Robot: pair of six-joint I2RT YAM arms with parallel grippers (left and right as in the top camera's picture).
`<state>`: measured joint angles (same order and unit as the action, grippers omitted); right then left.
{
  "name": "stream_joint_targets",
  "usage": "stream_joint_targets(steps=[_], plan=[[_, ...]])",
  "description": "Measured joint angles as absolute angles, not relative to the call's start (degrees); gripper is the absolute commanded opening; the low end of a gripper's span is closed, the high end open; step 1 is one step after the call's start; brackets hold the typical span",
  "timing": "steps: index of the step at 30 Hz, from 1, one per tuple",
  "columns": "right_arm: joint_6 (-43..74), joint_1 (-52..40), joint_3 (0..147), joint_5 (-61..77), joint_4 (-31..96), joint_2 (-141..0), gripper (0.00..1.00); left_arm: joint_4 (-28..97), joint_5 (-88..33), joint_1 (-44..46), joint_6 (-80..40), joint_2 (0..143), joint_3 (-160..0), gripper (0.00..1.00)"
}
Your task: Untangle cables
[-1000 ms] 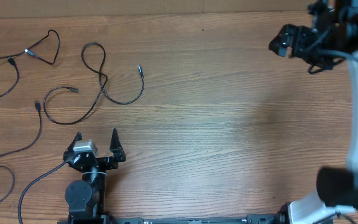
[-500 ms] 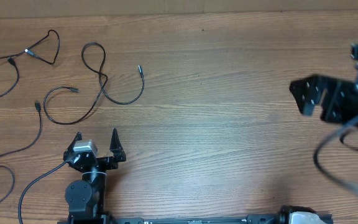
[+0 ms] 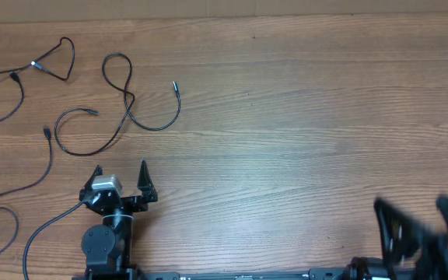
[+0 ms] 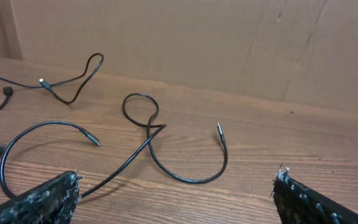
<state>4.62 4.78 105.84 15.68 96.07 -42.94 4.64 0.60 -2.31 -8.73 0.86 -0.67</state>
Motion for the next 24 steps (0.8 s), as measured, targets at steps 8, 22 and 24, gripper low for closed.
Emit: stream_joint_targets(steps=[8,22,24], plan=[[3.55,4.78,87.35,10.57,78.59,-19.18,1.00,4.62,0.60,-2.31,-8.71,0.86,-0.64,0.99],[-0.03,4.78,49.30,13.89,42.85,-3.46,1.00,4.62,0.60,-2.31,-8.56,0.86,-0.62,1.00],[-0.08,4.78,43.46,15.62,36.75,-3.49,1.00,4.60,0.60,-2.31,-8.56,0.86,-0.60,1.00]])
